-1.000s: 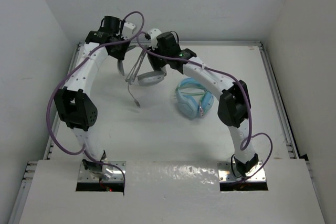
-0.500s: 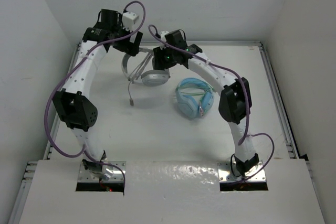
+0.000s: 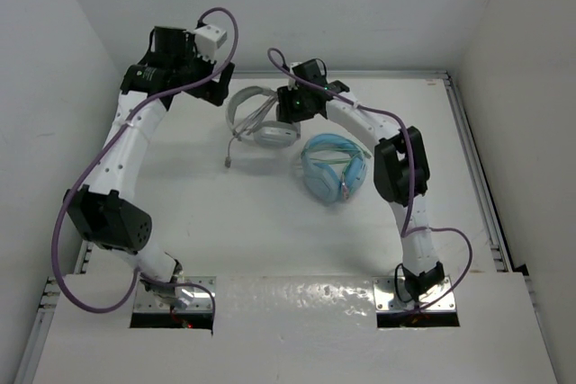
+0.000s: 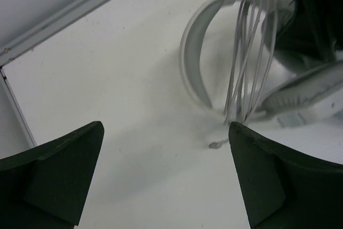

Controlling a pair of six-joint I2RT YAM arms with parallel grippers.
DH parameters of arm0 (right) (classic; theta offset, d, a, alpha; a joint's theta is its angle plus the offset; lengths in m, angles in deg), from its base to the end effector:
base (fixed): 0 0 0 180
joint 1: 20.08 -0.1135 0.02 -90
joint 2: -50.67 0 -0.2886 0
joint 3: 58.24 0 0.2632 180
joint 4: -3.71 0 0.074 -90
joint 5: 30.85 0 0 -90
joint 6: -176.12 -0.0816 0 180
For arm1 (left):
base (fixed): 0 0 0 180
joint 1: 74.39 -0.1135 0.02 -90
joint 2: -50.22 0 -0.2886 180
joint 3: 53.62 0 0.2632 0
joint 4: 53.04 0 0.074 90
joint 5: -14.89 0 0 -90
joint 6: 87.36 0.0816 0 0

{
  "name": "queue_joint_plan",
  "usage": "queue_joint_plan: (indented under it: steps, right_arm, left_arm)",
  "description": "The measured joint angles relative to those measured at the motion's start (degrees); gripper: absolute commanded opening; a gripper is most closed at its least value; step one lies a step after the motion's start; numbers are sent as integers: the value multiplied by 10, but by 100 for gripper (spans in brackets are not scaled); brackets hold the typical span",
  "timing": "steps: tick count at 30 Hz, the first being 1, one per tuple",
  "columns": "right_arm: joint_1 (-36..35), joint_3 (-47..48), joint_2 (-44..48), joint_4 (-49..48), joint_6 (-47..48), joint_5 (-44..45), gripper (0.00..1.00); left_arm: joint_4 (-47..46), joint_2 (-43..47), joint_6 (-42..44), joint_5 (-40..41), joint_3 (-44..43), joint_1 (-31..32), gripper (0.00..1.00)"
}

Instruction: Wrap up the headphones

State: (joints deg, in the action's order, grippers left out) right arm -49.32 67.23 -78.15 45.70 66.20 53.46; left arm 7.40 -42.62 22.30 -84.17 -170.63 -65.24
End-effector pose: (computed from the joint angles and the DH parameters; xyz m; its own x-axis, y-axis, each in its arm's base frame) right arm 0.4958 0.2868 0.2126 -0.7698 -0.0424 -0.6368 -0.3027 0.9027 0.3058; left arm 0.3919 -0.0761 0.4181 -0.4550 0.4098 -0.7906 0.4624 0.8675 0.1835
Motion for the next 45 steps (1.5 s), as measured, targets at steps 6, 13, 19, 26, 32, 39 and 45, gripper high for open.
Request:
queue_joint_plan:
  steps: [6,13,19,26,32,39,45]
  right_arm:
    - [42,-27,11,1,5,44,0]
    - [57,-32,32,4,30,118,0]
    - [46,-60,47,-6,35,144,0]
    - [21,-89,46,-9,34,163,0]
    - [-19,-111,46,-45,34,178,0]
    - [-69,-112,46,-43,35,178,0]
    - [-84,-98,46,-21,43,179,0]
  left_arm:
    - [-16,50,11,1,79,-24,99]
    - [-31,59,15,5,123,-47,100]
    - [-39,63,16,4,150,-48,100]
    - [-53,65,15,4,156,-50,100]
    - [-57,65,15,5,165,-52,100]
    - [-58,69,16,4,174,-63,100]
    - [-58,76,17,4,176,-66,100]
